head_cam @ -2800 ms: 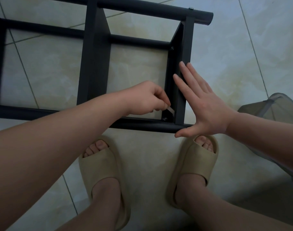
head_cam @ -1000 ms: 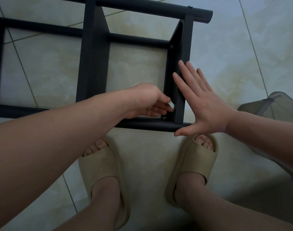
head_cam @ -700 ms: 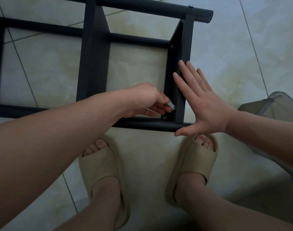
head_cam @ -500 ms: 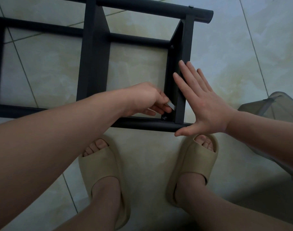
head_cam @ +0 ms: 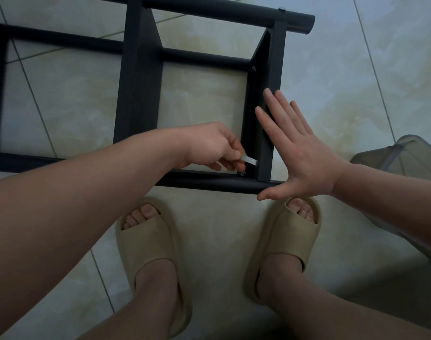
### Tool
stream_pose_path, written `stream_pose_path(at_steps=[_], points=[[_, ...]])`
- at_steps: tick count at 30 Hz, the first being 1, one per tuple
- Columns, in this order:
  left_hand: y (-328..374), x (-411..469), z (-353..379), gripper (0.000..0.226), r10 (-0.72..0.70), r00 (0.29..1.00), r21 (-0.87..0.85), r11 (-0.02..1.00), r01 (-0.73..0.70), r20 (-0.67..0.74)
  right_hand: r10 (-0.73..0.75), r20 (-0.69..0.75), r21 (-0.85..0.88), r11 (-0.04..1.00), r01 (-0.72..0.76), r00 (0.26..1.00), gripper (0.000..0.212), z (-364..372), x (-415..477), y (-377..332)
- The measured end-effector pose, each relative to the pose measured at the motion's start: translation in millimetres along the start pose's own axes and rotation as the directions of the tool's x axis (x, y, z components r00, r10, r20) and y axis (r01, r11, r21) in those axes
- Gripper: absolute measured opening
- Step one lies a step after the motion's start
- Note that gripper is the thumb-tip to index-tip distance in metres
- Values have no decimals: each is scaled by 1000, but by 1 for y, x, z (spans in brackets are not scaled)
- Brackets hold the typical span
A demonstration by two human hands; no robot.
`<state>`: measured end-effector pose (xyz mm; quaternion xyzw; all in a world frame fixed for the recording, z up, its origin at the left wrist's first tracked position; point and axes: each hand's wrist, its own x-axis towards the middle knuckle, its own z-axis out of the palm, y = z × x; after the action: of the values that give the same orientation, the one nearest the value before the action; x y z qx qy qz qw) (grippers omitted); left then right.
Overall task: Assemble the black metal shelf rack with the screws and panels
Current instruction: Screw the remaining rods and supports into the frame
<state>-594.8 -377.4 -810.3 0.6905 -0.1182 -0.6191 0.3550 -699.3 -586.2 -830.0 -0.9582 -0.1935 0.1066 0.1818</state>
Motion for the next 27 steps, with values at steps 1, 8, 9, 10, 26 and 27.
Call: stream_pose_path(at_steps=[1, 8, 9, 10, 26, 27], points=[[0, -1, -1, 19, 0, 1000, 16, 1000, 0, 7, 1, 1, 2, 1000, -1, 1000, 132, 0, 0, 0], [-2, -3, -1, 19, 3, 999, 80, 997, -7, 52, 3, 4, 3, 1000, -3, 1000, 131, -1, 0, -1], [-3, -3, 0, 19, 3, 998, 84, 996, -7, 56, 3, 4, 4, 1000, -3, 1000, 131, -1, 0, -1], [-3, -2, 0, 20, 2, 998, 87, 996, -7, 59, 3, 4, 4, 1000, -3, 1000, 131, -1, 1, -1], [-4, -1, 6, 14, -6, 998, 218, 976, 19, -60, 12, 15, 22, 1000, -13, 1000, 130, -2, 0, -3], [-4, -1, 5, 14, 5, 996, 243, 970, 17, -89, 12, 14, 21, 1000, -12, 1000, 130, -2, 0, -3]])
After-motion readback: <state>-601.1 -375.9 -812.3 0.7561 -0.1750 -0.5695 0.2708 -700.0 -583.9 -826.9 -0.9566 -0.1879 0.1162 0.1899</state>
